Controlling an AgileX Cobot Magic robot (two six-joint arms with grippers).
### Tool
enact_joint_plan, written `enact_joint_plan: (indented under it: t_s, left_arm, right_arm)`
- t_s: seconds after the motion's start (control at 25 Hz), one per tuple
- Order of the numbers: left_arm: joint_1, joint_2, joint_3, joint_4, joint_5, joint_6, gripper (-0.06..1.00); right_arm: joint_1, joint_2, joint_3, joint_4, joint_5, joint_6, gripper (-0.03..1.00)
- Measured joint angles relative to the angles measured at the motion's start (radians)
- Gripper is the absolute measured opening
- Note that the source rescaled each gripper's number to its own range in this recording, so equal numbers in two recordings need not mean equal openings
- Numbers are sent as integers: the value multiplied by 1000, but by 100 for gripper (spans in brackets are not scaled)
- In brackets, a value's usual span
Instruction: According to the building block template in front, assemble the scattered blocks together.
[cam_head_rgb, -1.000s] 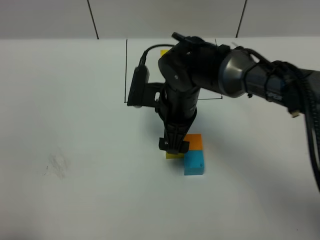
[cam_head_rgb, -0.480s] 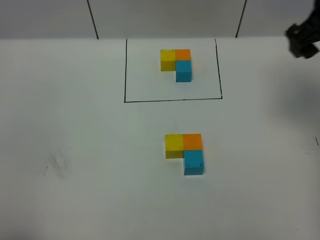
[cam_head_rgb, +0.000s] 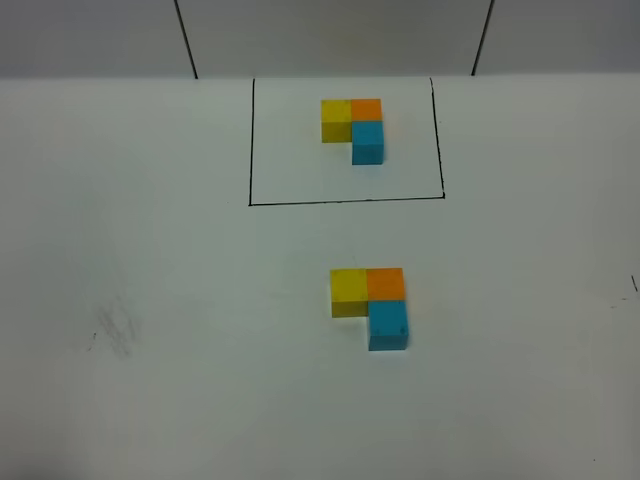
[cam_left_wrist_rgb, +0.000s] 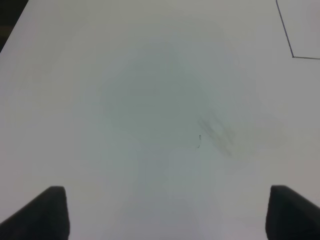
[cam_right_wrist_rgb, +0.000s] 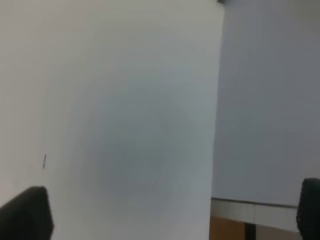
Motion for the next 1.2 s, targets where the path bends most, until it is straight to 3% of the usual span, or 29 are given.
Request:
enact_joint_plan:
  t_s: [0.24,0.48,0.68,0.96,1.2]
  left_arm:
    - [0,0,0,0,0,0,68]
    - [0,0,0,0,0,0,68]
    - [0,0,0,0,0,0,68]
    - [0,0,0,0,0,0,68]
    - [0,0,0,0,0,0,68]
  right_arm:
    - [3,-350,251,27,-71,26,99]
    - [100,-649,367,21,-57,49,98]
    - [131,-801,466,6,8,121,97]
    - [131,-1032,643,82,8,159,97]
    - [131,-1062,758,142,-1,185,95]
